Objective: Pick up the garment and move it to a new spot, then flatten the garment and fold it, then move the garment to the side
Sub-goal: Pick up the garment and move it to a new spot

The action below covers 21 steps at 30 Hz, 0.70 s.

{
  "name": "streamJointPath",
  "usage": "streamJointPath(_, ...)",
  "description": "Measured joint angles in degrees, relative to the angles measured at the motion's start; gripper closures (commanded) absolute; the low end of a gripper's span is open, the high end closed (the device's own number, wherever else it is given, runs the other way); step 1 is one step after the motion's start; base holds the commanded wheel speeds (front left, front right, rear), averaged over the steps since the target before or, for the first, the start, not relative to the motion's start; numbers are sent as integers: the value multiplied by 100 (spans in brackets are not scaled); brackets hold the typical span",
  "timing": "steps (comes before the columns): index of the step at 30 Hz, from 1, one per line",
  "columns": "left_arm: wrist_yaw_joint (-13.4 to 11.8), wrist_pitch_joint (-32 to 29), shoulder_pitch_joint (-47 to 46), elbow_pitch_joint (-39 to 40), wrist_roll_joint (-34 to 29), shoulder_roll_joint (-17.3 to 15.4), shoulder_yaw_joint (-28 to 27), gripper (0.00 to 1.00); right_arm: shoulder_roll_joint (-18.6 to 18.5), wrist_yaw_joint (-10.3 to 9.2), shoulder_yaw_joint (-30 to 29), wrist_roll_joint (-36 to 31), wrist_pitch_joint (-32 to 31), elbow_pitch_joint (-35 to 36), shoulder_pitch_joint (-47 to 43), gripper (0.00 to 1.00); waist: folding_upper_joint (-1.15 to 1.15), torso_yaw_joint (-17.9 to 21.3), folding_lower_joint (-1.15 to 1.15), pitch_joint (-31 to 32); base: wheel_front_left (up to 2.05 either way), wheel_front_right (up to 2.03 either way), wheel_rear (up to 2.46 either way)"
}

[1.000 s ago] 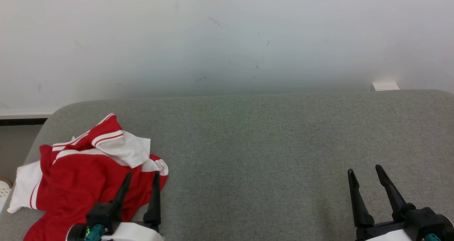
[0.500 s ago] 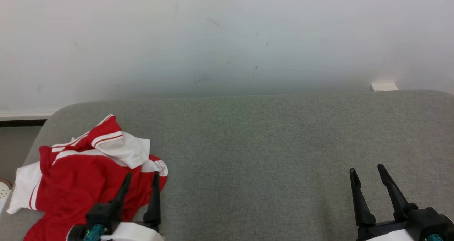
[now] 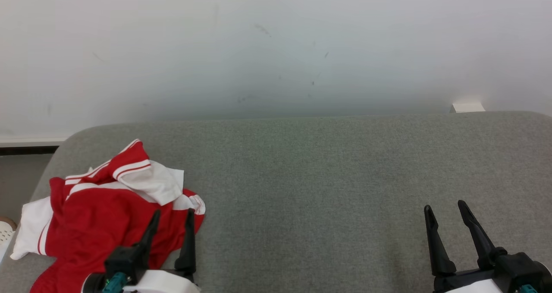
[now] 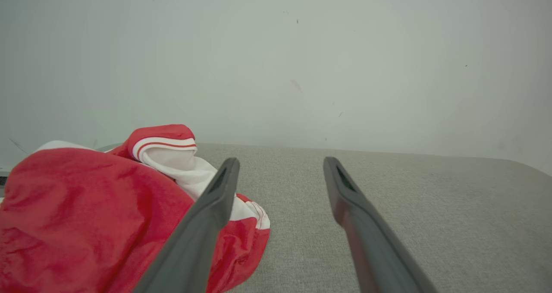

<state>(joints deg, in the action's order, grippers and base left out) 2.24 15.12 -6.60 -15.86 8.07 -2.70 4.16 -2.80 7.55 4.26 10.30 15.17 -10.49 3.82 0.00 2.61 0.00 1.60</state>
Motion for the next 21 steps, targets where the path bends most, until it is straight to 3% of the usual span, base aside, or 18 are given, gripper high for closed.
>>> streamJointPath(13,-25,0,-19,-38,-3,0,-45,0,0,0,92,152,1,-10,-1,0,0,-70,0,11,0,0,0)
streamJointPath(21,16,0,-77,-73,-8,0,-51,0,-2,0,190,252,1,-11,-27,0,0,-393,0,-2,0,0,0)
